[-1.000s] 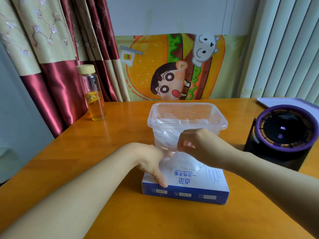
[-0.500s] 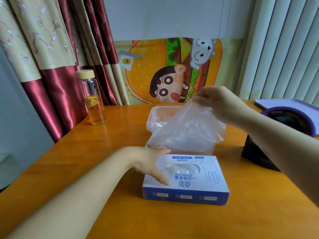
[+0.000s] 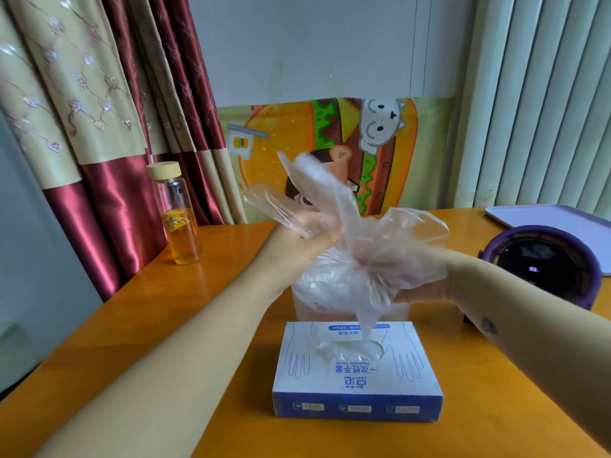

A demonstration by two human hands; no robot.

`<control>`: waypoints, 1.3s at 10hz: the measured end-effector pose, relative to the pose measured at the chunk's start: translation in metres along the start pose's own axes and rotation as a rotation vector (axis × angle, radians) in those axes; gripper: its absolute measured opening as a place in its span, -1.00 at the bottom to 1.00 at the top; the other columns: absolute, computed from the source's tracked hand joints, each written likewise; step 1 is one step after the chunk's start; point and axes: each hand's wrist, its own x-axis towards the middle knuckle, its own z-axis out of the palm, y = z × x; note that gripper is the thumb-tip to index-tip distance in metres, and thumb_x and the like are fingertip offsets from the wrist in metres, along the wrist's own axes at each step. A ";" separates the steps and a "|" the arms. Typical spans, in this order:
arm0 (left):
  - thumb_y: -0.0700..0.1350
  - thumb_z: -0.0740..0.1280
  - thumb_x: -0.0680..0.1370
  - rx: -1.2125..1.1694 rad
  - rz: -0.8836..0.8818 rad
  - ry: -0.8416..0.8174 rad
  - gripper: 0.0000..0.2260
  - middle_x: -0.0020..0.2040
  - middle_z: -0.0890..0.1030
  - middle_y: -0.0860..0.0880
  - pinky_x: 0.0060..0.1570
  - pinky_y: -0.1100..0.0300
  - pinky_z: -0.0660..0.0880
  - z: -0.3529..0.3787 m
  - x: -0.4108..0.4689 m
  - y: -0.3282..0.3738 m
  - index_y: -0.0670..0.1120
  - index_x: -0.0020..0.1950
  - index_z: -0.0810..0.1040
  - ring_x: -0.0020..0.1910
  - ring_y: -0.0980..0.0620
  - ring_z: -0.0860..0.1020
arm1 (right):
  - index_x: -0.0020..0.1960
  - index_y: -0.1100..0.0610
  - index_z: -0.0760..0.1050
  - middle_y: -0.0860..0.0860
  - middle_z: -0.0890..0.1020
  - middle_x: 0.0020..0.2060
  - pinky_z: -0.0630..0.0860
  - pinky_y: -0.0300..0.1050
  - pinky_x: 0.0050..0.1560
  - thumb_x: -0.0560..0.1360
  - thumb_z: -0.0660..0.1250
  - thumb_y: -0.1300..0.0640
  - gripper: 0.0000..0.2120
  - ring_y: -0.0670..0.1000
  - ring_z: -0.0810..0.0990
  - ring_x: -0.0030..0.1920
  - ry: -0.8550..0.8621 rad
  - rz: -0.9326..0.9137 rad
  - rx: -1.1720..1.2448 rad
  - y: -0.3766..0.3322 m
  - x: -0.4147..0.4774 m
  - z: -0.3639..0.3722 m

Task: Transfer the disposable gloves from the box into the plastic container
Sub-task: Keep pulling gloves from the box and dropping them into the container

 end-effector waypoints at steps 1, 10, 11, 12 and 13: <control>-0.12 0.36 0.55 0.018 -0.101 0.101 -0.92 -0.02 0.67 -0.05 0.13 0.11 0.50 0.001 0.021 0.000 -0.07 -0.10 0.63 0.00 0.06 0.62 | -0.05 0.18 0.49 0.03 0.54 -0.29 0.54 -0.36 -0.29 0.56 0.15 0.37 -0.82 -0.13 0.60 -0.33 -0.054 0.214 0.686 -0.005 -0.026 -0.002; -0.24 0.17 0.63 -0.557 -0.225 0.004 -0.78 0.07 0.68 -0.12 0.02 0.13 0.60 -0.033 0.056 -0.040 -0.14 0.22 0.54 0.02 -0.03 0.66 | 0.08 0.24 0.57 0.13 0.66 -0.06 0.52 -0.08 0.10 0.42 0.42 0.21 -0.75 0.03 0.63 -0.03 0.064 -0.047 0.535 -0.006 0.025 -0.033; -0.26 0.16 0.64 -0.600 -0.236 0.007 -0.78 0.06 0.68 -0.11 -0.12 0.17 0.63 -0.036 0.057 -0.044 -0.14 0.23 0.50 -0.02 -0.01 0.67 | -0.01 0.20 0.55 0.06 0.65 -0.24 0.56 -0.17 -0.11 0.46 0.33 0.29 -0.88 -0.02 0.62 -0.22 0.179 -0.051 0.618 0.001 0.026 -0.038; -0.26 0.17 0.63 -0.622 -0.246 -0.001 -0.79 0.08 0.68 -0.11 -0.05 0.09 0.63 -0.036 0.061 -0.045 -0.13 0.23 0.49 0.01 -0.01 0.66 | 0.23 0.18 0.44 0.11 0.63 -0.16 0.51 -0.07 -0.05 0.44 0.35 0.30 -0.64 0.03 0.57 -0.20 0.250 -0.050 0.652 0.007 0.023 -0.044; -0.26 0.16 0.63 -0.642 -0.259 -0.034 -0.77 0.11 0.66 -0.11 0.01 0.04 0.59 -0.035 0.066 -0.043 -0.11 0.25 0.48 0.03 -0.01 0.66 | 0.35 -0.04 0.28 0.11 0.58 0.05 0.51 -0.02 0.01 0.28 0.47 0.16 -0.30 0.07 0.57 -0.03 0.264 -0.083 0.562 0.002 0.016 -0.048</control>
